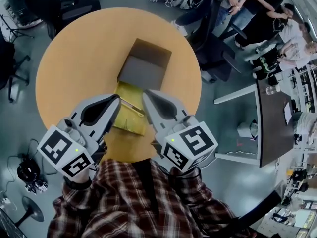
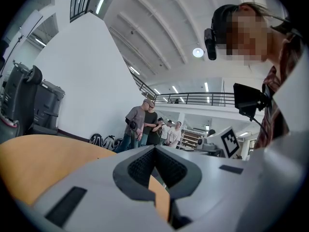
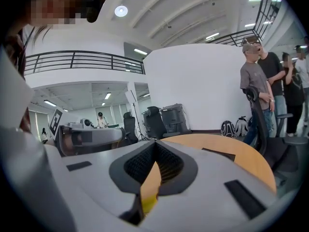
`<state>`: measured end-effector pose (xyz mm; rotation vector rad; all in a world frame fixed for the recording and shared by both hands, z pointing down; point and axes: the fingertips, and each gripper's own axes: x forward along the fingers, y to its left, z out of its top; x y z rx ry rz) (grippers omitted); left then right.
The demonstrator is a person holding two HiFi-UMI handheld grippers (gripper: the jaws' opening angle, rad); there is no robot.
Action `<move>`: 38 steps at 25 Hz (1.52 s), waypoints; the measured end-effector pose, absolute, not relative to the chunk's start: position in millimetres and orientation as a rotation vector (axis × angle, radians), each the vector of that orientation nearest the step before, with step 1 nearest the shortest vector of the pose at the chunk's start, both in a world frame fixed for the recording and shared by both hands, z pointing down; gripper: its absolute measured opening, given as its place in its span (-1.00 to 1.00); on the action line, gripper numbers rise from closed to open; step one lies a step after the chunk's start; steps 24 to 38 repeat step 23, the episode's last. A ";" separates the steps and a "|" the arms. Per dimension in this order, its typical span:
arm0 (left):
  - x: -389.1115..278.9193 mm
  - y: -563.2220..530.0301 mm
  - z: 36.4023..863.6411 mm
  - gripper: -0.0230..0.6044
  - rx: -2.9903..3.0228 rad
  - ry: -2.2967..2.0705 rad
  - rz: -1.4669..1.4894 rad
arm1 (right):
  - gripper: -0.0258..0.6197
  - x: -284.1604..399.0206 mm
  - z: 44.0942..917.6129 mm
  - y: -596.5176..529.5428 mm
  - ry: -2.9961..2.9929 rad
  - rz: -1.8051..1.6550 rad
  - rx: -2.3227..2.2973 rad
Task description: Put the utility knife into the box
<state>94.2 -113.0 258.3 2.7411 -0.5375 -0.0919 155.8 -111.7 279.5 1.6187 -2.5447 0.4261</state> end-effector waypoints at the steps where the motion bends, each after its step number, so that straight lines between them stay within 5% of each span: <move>1: 94.1 -112.1 258.3 -0.89 2.741 -0.540 -0.091 | -0.89 155.3 279.9 -111.2 -2.546 0.427 1.614; 38: 84.9 -117.3 261.0 -0.89 2.728 -0.579 -0.090 | -0.89 148.8 287.9 -116.0 -2.556 0.471 1.574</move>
